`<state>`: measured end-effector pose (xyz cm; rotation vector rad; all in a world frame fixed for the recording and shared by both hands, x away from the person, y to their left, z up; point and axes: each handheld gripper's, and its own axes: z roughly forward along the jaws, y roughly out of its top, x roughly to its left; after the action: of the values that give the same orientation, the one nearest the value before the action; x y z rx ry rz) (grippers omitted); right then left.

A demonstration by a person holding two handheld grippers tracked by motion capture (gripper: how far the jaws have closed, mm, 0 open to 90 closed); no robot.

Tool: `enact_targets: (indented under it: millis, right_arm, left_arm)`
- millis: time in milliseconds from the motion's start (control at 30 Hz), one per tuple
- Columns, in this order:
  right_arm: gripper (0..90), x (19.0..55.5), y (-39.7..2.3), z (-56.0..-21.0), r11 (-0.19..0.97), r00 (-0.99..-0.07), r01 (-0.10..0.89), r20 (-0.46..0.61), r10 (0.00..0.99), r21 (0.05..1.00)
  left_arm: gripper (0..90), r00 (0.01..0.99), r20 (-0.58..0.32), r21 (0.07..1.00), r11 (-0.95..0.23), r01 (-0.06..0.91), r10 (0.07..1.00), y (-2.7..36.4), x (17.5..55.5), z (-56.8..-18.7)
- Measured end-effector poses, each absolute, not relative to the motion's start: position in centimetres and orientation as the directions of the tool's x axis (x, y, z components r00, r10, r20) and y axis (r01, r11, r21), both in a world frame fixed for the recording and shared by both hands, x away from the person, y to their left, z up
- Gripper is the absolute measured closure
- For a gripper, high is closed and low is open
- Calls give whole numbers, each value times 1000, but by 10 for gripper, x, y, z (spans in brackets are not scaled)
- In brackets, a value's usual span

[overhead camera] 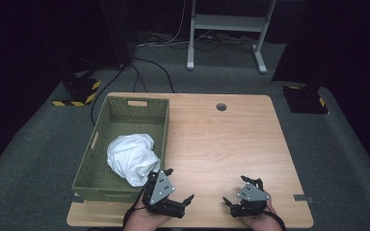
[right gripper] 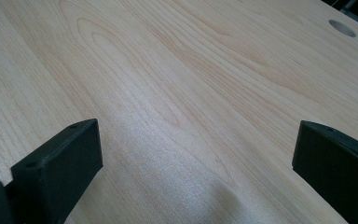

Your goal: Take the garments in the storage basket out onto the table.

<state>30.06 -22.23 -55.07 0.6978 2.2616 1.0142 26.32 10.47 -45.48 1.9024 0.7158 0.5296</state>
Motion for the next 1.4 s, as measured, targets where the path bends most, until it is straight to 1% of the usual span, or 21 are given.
enact_targets:
  millis: [600,1400]
  right_arm:
    - [9,300,-222,-551,582,-713,224,-276,645,782]
    - [9,301,-223,-550,576,-722,224,-263,640,786]
  left_arm:
    - [16,623,37,927,-260,271,781,152,270,-439]
    - [21,501,34,926,-216,310,865,209,289,-428]
